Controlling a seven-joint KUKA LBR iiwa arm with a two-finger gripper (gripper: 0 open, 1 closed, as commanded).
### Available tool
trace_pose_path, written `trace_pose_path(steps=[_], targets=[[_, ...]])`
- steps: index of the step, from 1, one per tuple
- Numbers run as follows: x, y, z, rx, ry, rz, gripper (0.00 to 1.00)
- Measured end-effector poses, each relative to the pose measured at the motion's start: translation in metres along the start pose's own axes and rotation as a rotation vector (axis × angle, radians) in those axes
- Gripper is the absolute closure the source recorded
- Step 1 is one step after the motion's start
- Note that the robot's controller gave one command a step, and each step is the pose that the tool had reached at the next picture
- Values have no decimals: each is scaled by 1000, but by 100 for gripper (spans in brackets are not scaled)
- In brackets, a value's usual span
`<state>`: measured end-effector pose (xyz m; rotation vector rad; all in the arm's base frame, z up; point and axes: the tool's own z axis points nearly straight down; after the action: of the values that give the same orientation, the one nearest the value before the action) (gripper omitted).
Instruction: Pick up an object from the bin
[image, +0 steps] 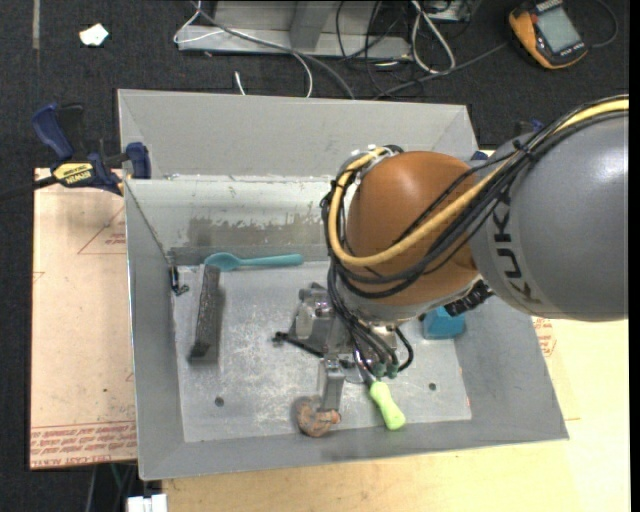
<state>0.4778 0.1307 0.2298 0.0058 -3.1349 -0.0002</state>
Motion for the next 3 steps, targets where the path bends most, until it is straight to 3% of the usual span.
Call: trace_pose_path(steps=[1,2,3], targets=[[-2,-1,-3,-1,-7,4,0],[-4,-22,60,-1,-9,-100,0],[-69,-33,83,-6,-16,120,0]])
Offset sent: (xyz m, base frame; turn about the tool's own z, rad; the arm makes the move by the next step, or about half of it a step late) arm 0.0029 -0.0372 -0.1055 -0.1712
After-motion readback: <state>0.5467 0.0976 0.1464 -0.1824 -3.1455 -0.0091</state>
